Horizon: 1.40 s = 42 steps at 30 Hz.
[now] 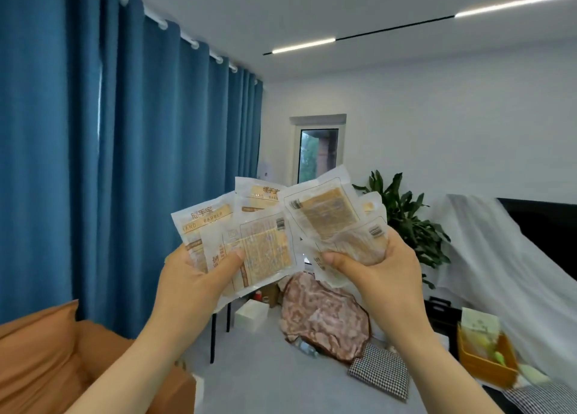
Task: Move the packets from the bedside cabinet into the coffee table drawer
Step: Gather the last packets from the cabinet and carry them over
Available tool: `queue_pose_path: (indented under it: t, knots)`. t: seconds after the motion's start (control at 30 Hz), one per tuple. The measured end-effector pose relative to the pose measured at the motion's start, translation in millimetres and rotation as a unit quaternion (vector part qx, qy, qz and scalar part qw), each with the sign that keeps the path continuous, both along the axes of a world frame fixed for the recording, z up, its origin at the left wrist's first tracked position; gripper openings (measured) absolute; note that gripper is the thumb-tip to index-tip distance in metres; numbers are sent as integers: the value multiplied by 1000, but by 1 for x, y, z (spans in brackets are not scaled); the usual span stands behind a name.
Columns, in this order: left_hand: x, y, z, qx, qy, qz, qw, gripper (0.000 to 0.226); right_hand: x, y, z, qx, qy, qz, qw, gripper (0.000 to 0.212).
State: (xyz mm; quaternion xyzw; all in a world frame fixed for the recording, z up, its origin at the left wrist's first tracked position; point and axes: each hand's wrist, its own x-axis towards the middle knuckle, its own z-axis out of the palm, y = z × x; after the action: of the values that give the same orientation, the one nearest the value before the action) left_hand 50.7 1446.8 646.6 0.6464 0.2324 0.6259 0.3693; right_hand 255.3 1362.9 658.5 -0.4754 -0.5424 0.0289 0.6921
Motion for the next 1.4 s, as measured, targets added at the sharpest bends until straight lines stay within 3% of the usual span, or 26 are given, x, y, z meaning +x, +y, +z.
queue_pose_path:
  t: [0.4, 0.83, 1.13, 1.4]
  knots:
    - [117, 167, -22, -40, 11, -136, 990, 25, 88, 123, -25, -18, 32, -97, 995, 46]
    - [313, 281, -32, -29, 22, -219, 975, 28, 263, 215, -48, -17, 68, -197, 978, 45]
    - [440, 349, -50, -34, 50, -305, 951, 30, 362, 262, -71, -48, 91, -261, 960, 45]
    - [545, 425, -71, -47, 81, -394, 914, 26, 434, 314, -98, -55, 126, -359, 923, 41]
